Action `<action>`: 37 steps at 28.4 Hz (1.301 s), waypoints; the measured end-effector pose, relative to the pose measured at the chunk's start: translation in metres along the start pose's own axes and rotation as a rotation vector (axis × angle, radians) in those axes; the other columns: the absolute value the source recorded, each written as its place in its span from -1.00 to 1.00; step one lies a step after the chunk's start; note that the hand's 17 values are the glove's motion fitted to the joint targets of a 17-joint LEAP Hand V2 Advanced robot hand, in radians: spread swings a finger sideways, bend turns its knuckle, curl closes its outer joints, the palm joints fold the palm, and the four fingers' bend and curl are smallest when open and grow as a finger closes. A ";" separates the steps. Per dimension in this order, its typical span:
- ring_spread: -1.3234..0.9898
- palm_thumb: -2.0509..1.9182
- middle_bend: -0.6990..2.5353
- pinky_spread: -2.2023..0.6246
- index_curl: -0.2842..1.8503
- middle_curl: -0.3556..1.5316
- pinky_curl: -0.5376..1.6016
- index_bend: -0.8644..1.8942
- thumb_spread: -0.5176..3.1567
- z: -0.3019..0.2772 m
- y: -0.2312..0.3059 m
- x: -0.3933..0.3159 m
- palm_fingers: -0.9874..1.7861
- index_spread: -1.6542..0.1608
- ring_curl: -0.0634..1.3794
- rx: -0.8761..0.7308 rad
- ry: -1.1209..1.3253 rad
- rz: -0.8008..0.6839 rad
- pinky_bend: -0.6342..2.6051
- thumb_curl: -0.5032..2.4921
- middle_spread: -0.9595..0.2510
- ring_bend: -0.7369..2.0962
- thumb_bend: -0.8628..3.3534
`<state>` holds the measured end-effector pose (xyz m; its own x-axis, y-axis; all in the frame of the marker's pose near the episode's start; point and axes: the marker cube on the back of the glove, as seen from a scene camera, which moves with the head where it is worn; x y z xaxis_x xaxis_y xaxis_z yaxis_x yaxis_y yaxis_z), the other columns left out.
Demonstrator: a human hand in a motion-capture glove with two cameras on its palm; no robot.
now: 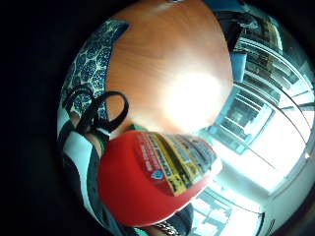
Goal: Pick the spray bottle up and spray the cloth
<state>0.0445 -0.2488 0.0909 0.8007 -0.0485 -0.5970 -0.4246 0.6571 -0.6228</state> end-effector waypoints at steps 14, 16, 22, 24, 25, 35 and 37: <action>-0.05 0.51 -0.19 0.41 -0.19 -0.06 -0.15 -0.13 -0.55 0.022 0.003 -0.019 0.67 0.52 -0.27 -0.060 0.118 -0.034 -0.39 -0.13 0.23 -0.08 -0.61; -0.05 0.51 -0.19 0.41 -0.19 -0.06 -0.15 -0.13 -0.55 0.022 0.002 -0.019 0.67 0.52 -0.27 -0.050 0.112 -0.047 -0.39 -0.13 0.23 -0.08 -0.61; -0.05 0.51 -0.19 0.42 -0.19 -0.06 -0.15 -0.13 -0.55 0.005 0.005 -0.015 0.67 0.52 -0.27 -0.014 -0.019 -0.031 -0.39 -0.13 0.22 -0.08 -0.61; -0.05 0.51 -0.19 0.42 -0.19 -0.07 -0.15 -0.13 -0.55 -0.005 0.010 -0.011 0.67 0.52 -0.27 0.000 -0.102 -0.041 -0.39 -0.13 0.22 -0.08 -0.61; -0.05 0.51 -0.19 0.42 -0.19 -0.07 -0.15 -0.13 -0.55 -0.010 0.011 -0.009 0.67 0.52 -0.27 0.018 -0.145 -0.059 -0.39 -0.13 0.22 -0.08 -0.61; -0.06 0.51 -0.19 0.43 -0.19 -0.07 -0.15 -0.15 -0.54 -0.064 0.036 -0.003 0.66 0.52 -0.27 0.204 -0.698 -0.287 -0.38 -0.13 0.22 -0.08 -0.61; -0.06 0.51 -0.19 0.43 -0.19 -0.07 -0.15 -0.16 -0.54 -0.071 0.040 -0.005 0.66 0.51 -0.27 0.239 -0.835 -0.334 -0.39 -0.13 0.22 -0.08 -0.61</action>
<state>-0.0064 -0.2755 0.0338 0.9496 0.2331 0.2094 -0.0936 0.8487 -0.5205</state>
